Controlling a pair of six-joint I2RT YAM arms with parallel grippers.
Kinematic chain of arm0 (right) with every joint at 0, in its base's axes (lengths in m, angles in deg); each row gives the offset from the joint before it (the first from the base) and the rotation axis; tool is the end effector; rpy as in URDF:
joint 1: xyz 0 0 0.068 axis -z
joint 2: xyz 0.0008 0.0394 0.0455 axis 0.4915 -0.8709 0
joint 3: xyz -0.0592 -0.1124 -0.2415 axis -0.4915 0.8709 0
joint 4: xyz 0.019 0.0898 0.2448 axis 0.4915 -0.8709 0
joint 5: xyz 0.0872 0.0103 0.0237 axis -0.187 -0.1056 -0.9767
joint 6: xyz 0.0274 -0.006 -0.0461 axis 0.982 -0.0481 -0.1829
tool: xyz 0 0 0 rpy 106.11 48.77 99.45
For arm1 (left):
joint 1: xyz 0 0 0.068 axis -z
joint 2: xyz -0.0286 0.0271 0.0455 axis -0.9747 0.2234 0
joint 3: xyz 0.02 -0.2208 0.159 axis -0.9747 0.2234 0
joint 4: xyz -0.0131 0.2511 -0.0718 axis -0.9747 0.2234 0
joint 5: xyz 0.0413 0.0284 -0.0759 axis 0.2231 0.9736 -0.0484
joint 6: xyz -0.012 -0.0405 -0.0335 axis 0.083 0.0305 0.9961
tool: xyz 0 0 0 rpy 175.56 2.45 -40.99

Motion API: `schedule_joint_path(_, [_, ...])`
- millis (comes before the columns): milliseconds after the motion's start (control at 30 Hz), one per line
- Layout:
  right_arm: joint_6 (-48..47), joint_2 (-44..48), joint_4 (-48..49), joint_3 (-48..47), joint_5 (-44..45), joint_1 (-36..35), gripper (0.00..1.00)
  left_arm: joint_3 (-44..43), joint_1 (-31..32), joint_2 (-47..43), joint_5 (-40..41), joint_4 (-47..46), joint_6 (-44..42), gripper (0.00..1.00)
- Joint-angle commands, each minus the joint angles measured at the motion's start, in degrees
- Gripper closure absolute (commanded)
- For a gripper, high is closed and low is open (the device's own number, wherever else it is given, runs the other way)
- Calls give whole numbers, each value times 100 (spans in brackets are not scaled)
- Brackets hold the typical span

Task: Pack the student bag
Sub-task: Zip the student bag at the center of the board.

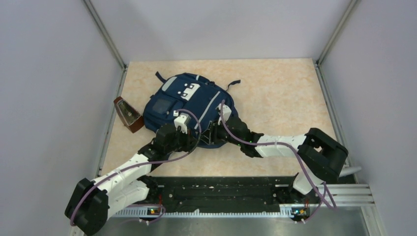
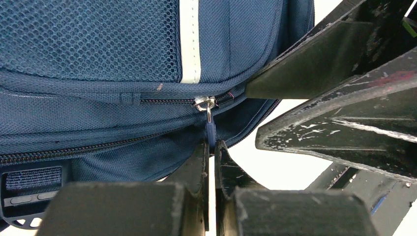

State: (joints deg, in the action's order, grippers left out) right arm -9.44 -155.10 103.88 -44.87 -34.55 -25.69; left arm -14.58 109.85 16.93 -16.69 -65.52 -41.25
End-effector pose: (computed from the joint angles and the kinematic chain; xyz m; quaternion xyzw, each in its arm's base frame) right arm 0.1858 0.2700 0.2007 -0.1410 0.8004 0.4344 0.3882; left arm 0.1624 -0.1135 0.1916 0.1432 0.8489 -0.3092 0.4040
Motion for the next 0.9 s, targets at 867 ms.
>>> schedule_joint_path(867, [182, -1200, 459, -1020, -381, -138, 68, -6, 193, -181, -171, -584, 128, 100])
